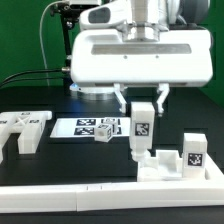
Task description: Assemble chair
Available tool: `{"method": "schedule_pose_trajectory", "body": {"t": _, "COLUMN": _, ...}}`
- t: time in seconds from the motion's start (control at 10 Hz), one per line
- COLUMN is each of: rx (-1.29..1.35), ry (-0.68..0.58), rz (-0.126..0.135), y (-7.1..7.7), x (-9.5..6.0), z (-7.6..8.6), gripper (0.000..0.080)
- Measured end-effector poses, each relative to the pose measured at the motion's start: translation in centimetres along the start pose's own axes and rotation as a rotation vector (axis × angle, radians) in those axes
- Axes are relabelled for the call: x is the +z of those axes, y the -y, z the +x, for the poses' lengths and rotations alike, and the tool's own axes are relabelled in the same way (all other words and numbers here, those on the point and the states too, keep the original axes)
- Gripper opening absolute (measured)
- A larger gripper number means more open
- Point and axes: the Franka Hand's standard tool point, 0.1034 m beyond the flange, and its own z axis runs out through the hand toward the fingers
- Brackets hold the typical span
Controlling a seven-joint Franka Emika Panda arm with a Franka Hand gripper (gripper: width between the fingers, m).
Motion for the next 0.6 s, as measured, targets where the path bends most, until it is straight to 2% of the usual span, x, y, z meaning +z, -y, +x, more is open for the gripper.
{"method": "schedule_pose_trajectory", "body": {"t": 0.2, "rx": -0.014, "ry": 0.009, "rz": -0.003, "y": 0.6, "x": 1.2, "z": -0.3, "gripper": 0.0284}}
{"method": "schedule_pose_trajectory", "body": {"t": 0.6, "rx": -0.032, "ry": 0.025, "rz": 0.002, "y": 1.4, "x": 1.7, "z": -1.5, "gripper": 0.0284}}
